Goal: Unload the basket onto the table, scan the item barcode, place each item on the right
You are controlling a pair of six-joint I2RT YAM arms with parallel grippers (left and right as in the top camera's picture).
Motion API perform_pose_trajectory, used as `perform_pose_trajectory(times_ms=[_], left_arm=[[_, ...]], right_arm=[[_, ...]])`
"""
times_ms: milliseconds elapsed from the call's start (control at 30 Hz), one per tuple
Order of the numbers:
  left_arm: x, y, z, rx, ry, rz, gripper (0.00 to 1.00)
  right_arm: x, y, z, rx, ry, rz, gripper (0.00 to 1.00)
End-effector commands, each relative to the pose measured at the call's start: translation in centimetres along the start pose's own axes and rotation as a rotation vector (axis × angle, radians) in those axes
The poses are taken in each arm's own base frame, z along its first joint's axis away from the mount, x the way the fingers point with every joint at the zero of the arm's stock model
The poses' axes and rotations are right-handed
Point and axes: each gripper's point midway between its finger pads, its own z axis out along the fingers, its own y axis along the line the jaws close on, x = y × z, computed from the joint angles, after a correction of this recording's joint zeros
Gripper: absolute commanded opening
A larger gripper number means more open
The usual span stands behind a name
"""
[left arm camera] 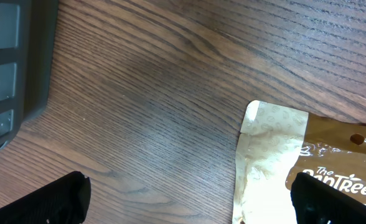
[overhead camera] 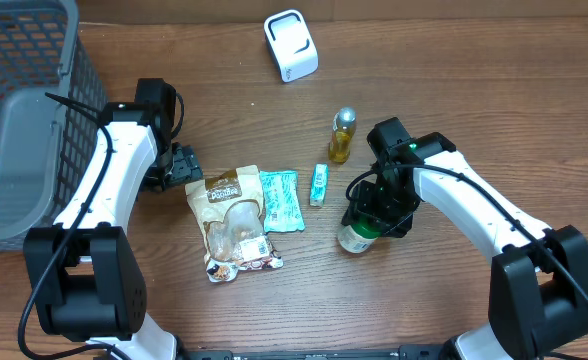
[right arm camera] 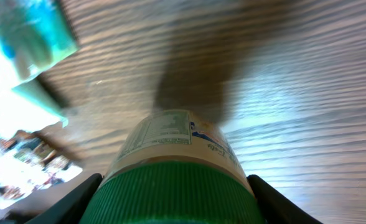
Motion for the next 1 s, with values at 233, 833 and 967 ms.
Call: perform_pose_trajectory(times_ms=[233,833,967], left_arm=[[0.0,0.5,0.5,-0.026,0.005,-0.009,1.0],[0.0,0.5,0.5,-0.026,0.006,-0.009,1.0],[0.0,0.5,0.5,-0.026,0.006,-0.009,1.0]], right_arm=[[0.4,2.3,-0.9,-0.114,0.038,-0.011,0.58],[1.7,4.2,-1.3,-0.224,0.116,-0.014,0.59],[1.8,4.4,-1.4,-0.235,0.125,-0.014,0.59]])
